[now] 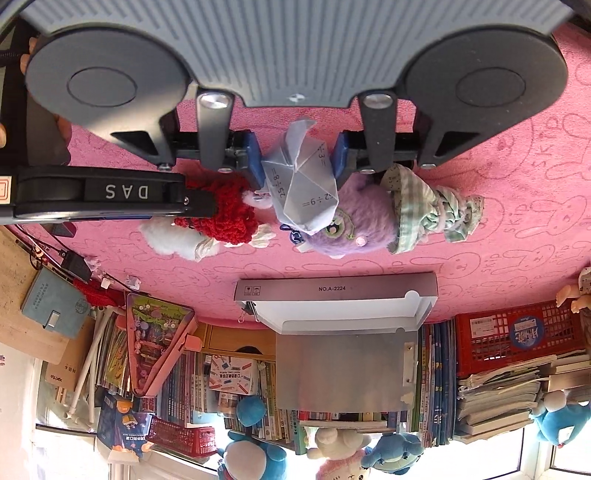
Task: Organize objects
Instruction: 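Grasp the paper fortune-teller with the left tool while the right tool grasps the red knitted cover, then lift both held items and carry them toward the open grey box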
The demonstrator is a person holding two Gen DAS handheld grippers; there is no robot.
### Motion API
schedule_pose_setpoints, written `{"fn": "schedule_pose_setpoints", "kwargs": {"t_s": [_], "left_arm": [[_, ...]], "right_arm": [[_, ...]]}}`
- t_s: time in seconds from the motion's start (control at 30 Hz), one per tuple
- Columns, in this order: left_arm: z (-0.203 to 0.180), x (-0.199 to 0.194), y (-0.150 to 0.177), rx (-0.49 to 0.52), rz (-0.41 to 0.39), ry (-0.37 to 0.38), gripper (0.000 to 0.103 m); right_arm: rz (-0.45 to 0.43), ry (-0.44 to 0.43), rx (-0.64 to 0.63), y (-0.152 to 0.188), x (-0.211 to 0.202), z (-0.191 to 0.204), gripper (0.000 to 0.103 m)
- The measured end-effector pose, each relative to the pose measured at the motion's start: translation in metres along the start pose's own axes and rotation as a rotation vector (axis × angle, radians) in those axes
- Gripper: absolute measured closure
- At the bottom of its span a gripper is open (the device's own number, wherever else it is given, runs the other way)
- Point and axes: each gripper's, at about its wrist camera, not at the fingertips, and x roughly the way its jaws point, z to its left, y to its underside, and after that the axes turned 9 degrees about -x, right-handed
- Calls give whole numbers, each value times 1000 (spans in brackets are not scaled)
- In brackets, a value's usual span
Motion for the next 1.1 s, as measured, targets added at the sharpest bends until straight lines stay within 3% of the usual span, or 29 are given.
{"fn": "schedule_pose_setpoints", "kwargs": {"t_s": [0.33, 0.4, 0.5, 0.67, 0.83, 1.0, 1.1], "left_arm": [[22, -5, -4, -64, -14, -49, 60], [21, -4, -2, -62, -14, -44, 60], [20, -4, -1, -56, -22, -45, 60], [20, -3, 0, -62, -21, -42, 60], [18, 1, 2, -56, -8, -32, 60], [13, 8, 10, -34, 22, -32, 59], [10, 15, 16, -11, 40, -55, 48]], "right_arm": [[11, 39, 58, -11, 30, 14, 15], [32, 48, 58, -11, 33, 14, 30], [18, 30, 62, -12, 27, 8, 36], [-44, 29, 43, -16, 5, -1, 37], [-61, 23, -43, -7, -15, 1, 36], [-37, 39, -119, 10, -19, 10, 27], [-38, 61, -125, 18, -16, 14, 22]]}}
